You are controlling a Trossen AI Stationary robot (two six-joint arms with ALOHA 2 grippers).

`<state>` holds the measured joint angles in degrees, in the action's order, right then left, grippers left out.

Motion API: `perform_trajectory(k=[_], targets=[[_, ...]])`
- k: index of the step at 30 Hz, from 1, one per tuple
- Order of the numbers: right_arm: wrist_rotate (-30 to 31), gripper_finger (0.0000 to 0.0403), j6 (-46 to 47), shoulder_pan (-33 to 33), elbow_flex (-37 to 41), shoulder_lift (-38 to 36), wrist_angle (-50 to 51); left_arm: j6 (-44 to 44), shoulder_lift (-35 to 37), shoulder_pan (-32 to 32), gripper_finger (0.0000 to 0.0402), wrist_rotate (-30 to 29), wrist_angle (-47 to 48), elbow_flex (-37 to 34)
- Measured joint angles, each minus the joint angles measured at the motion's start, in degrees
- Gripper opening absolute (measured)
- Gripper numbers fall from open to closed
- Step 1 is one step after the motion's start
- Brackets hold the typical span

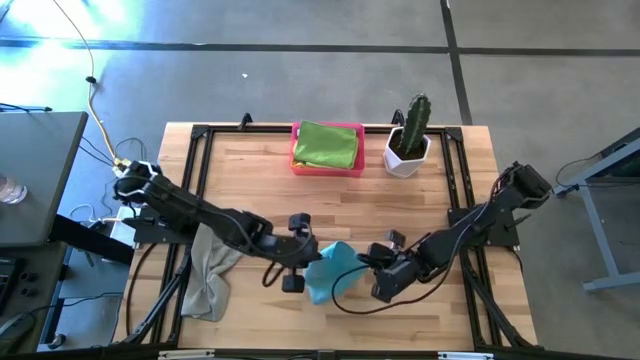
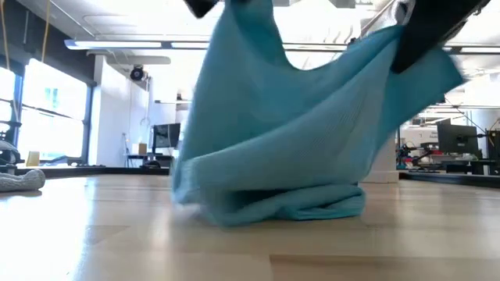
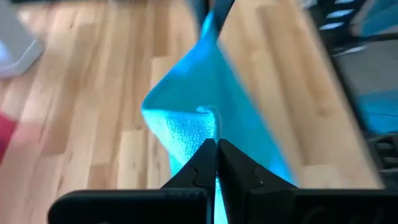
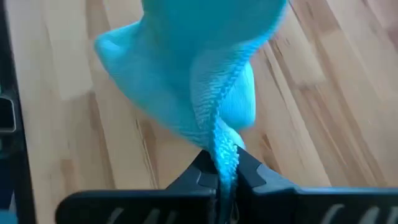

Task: Fold microfiber towels
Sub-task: Fold the blue microfiber cloth on the table

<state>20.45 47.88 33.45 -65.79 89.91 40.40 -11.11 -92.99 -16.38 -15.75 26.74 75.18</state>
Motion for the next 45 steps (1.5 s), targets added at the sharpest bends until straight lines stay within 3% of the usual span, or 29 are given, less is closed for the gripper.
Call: perform_trajectory(k=[5, 11, 15, 18, 20, 23, 25, 27, 33, 35, 40, 43, 45], targets=[[-3.46, 0.0, 5.83, 0.04, -7.34, -0.13, 16.13, -0.6, -2.52, 0.0, 0.0, -8.49, -2.84, -0.13], [-4.08, 0.0, 9.18, -0.13, -15.95, -0.13, 36.73, 7.56, -2.27, 1.03, 0.0, -13.45, -12.51, -0.13], [-3.97, 0.0, 8.06, -1.2, -20.39, -0.13, 48.85, 16.08, -1.51, 3.22, 0.0, -16.75, -19.42, -0.02], [-5.43, 0.0, 1.43, -2.47, -21.27, -1.17, 48.36, 19.16, -1.31, 5.28, 0.0, -18.42, -21.24, -0.13], [-9.05, 0.0, -2.65, -2.76, -21.73, -1.72, 45.08, 15.93, -0.89, 6.47, 0.0, -14.0, -22.07, -0.1], [-19.27, 0.0, -6.7, -3.16, -22.87, -1.53, 43.83, 12.93, 0.07, 7.49, 0.0, 0.81, -21.15, -0.14], [-21.95, 0.0, -6.26, -3.1, -23.95, -1.57, 45.82, 12.47, 0.2, 7.58, 0.0, 6.7, -22.43, -0.11], [-22.03, 0.0, -2.65, -3.15, -25.15, -1.57, 49.86, 11.55, 0.73, 7.58, 0.0, 6.53, -22.69, -0.15], [-28.89, 0.0, 4.72, -3.45, -27.27, -3.1, 49.75, 14.05, 2.34, 7.83, 0.0, -8.84, -26.03, -0.04], [-32.77, 0.0, 7.43, -3.3, -28.58, -3.24, 49.68, 13.79, 2.39, 7.37, 0.0, -6.8, -26.35, -0.04], [-38.08, 0.0, 12.08, -3.22, -33.5, -3.39, 49.56, 12.83, 2.39, 6.31, 0.0, 6.71, -26.22, -0.07], [-38.03, 0.0, 13.18, -3.24, -37.09, -3.39, 49.62, 15.07, 2.39, 5.62, 0.0, 7.15, -26.34, -0.07], [-37.71, 0.0, 13.18, -3.24, -39.65, -3.36, 49.66, 17.55, 2.39, 5.3, 0.0, 3.41, -27.14, -0.07]])
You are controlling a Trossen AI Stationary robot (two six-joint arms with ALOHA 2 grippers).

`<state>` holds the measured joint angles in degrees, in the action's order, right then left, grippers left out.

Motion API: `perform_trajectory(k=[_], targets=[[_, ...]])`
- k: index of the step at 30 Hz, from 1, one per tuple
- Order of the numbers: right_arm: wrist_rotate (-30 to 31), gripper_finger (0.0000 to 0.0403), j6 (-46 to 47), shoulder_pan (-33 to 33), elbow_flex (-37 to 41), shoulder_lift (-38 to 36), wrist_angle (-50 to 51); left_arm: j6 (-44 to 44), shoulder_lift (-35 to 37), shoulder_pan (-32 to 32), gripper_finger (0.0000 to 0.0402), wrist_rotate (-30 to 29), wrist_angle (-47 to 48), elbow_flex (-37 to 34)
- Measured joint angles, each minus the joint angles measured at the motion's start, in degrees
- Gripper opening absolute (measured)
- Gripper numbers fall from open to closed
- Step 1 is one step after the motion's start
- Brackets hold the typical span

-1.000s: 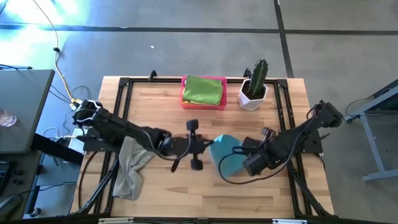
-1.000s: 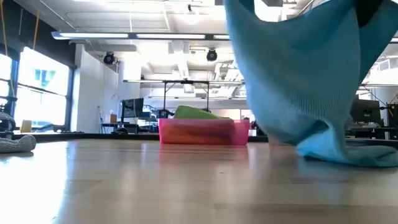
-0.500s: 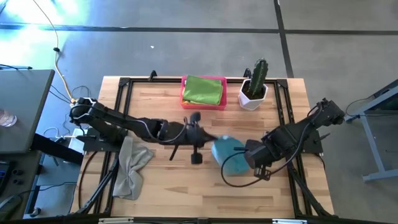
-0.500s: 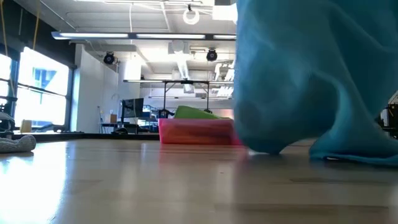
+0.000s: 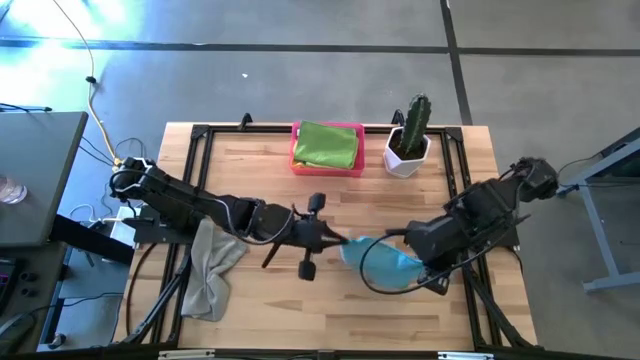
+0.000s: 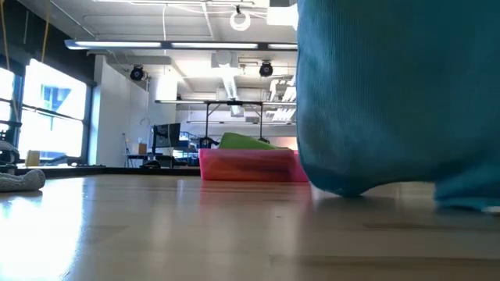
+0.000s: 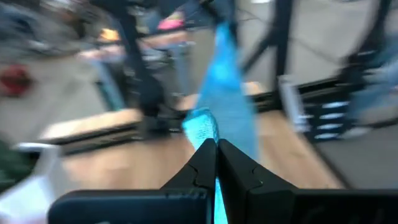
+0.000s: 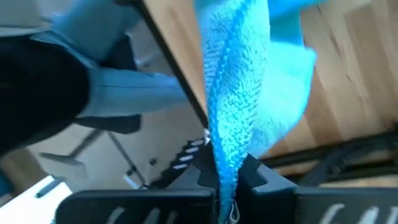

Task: Fold microfiber towels
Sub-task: Fold the blue microfiber cloth on the table

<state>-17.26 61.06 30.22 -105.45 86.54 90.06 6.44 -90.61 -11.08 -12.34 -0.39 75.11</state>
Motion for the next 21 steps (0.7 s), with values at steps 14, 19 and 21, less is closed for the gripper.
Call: perform_trajectory(k=[14, 19, 21], targets=[[19.58, 0.0, -17.27, -1.9, -18.26, -0.07, -0.11, 31.94, 0.08, 2.13, 0.0007, -39.63, -20.87, -0.02], [22.96, 0.0, -23.88, -4.72, -14.31, -0.1, -0.08, 32.58, 1.31, 3.39, 0.0003, -46.6, -17.29, -0.01], [21.8, 0.0, -24.92, -6.15, -10.0, -0.07, -0.13, 29.81, 1.88, 2.93, 0.0003, -48.65, -11.98, -0.06]])
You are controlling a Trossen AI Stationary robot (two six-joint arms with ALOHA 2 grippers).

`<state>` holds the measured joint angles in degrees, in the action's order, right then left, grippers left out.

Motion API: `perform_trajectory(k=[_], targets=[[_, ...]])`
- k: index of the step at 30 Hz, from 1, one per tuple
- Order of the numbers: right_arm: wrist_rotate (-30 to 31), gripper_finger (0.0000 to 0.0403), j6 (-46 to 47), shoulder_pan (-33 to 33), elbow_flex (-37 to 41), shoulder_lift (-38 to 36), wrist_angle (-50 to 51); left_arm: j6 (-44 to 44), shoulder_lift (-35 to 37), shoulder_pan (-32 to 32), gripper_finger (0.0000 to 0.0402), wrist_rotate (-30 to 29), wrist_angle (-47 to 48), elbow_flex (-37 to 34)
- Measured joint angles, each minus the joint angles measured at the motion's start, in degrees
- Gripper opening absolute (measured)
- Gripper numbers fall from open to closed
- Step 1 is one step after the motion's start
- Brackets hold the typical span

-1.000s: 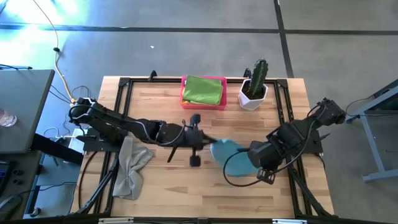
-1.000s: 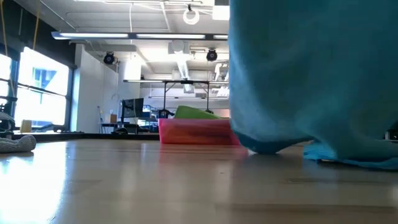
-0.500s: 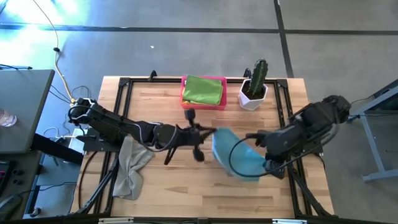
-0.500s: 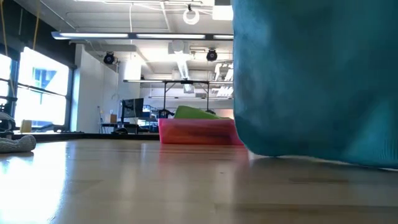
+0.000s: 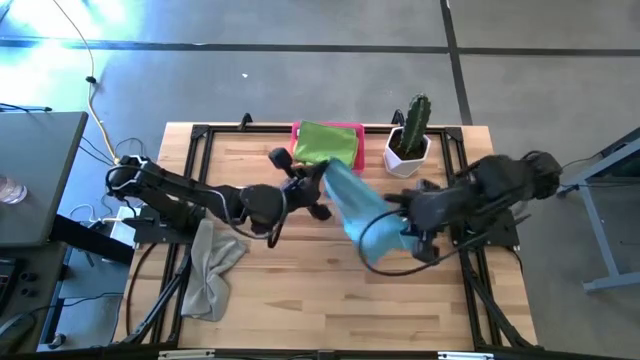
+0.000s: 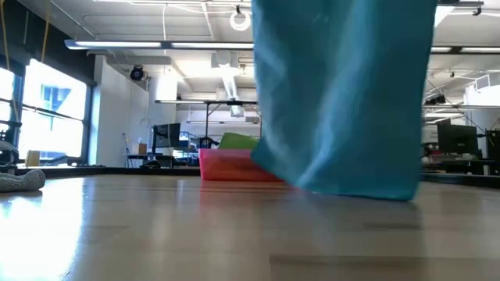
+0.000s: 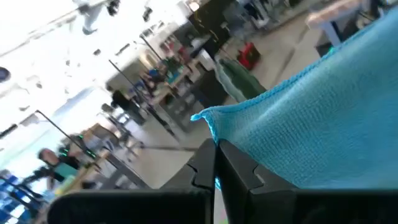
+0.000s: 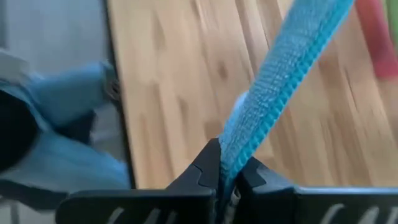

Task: Fold microfiber towels
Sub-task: Fold the blue microfiber cloth on the table

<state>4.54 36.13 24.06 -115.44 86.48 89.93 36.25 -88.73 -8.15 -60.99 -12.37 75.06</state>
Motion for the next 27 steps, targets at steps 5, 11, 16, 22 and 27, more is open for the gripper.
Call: perform_trajectory(k=[5, 11, 16, 22, 27], targets=[[-3.67, 0.0, -4.73, -1.67, 15.98, 0.02, 0.0, -25.34, 0.68, -4.26, 0.0004, 5.12, 27.43, -0.01], [-1.54, 0.0, -8.16, 0.06, 37.86, 0.11, -3.93, -50.39, -2.03, -11.16, 0.0001, 23.35, 39.48, -4.01], [-2.83, 0.0, -15.06, 1.19, 47.0, 0.11, -10.55, -47.22, -4.43, -13.15, 0.0001, 25.02, 34.12, -5.78], [11.81, 0.0, -15.58, 1.19, 43.51, 0.13, -1.17, -38.31, -4.44, -10.46, 0.0001, 16.75, 29.21, -5.82], [26.56, 0.0, -21.13, 0.75, 38.06, -0.92, 0.26, -29.0, -4.42, -6.65, 0.0, 10.58, 25.7, -5.57]])
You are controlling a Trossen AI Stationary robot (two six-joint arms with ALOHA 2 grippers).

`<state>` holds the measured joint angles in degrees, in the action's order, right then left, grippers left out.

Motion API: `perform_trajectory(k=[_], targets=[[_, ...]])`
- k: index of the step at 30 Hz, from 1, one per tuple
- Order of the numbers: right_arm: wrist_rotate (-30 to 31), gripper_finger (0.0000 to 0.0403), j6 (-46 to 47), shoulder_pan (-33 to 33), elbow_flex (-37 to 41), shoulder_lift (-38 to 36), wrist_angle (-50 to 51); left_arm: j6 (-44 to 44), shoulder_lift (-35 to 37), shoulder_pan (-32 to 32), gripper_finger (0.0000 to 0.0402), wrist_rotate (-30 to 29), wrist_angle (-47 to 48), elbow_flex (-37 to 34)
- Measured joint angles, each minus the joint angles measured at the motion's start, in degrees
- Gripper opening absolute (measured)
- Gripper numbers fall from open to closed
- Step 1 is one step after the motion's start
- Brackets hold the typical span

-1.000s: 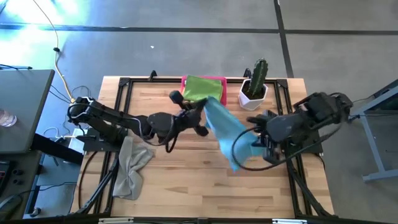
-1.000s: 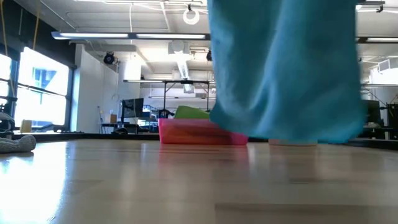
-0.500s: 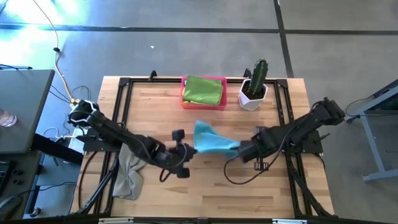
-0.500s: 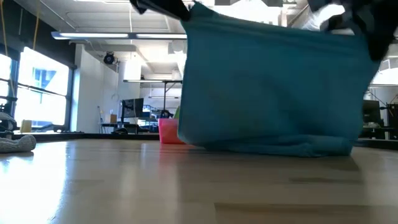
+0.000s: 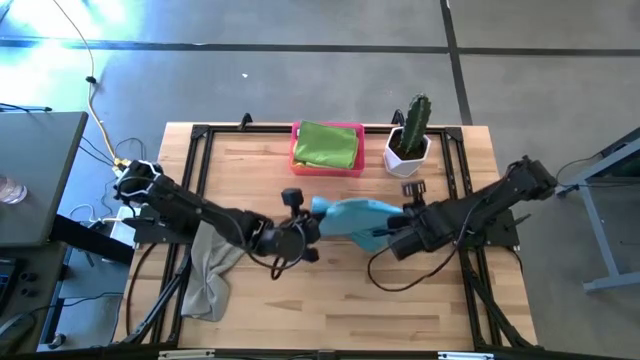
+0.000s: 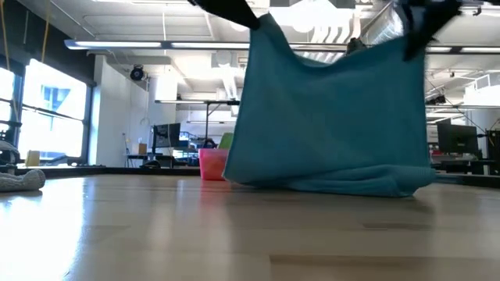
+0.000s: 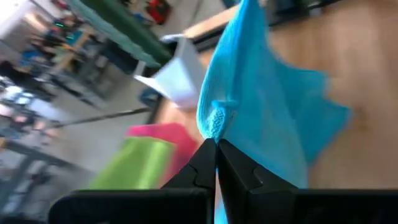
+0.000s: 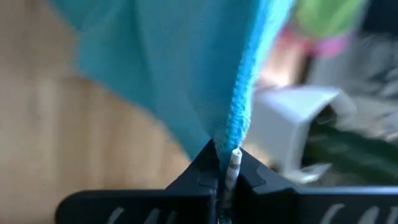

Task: Fold microfiber towels
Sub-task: Fold the blue microfiber cloth on the table

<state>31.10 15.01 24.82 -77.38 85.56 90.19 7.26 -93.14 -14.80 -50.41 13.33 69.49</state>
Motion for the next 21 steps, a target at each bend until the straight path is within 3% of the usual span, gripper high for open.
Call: perform_trajectory(k=[6, 9, 15, 21], targets=[[19.35, 0.0, -9.17, -2.89, -7.79, -0.16, 0.01, 9.65, 0.33, 5.75, 0.0, -1.64, -1.32, 4.73], [25.22, 0.0, -13.87, -4.85, -12.4, -0.18, -0.05, 13.41, 1.45, 8.09, 0.0, -1.68, -1.1, 7.69], [28.57, 0.0, -21.91, -9.72, -20.77, -0.18, -0.13, 20.68, 5.42, 10.02, 0.0, -1.7, 0.59, 12.51], [28.96, 0.0, -26.91, -17.06, -23.39, -0.18, -0.13, 28.24, 10.28, 12.87, 0.0, -1.72, 2.68, 15.04]])
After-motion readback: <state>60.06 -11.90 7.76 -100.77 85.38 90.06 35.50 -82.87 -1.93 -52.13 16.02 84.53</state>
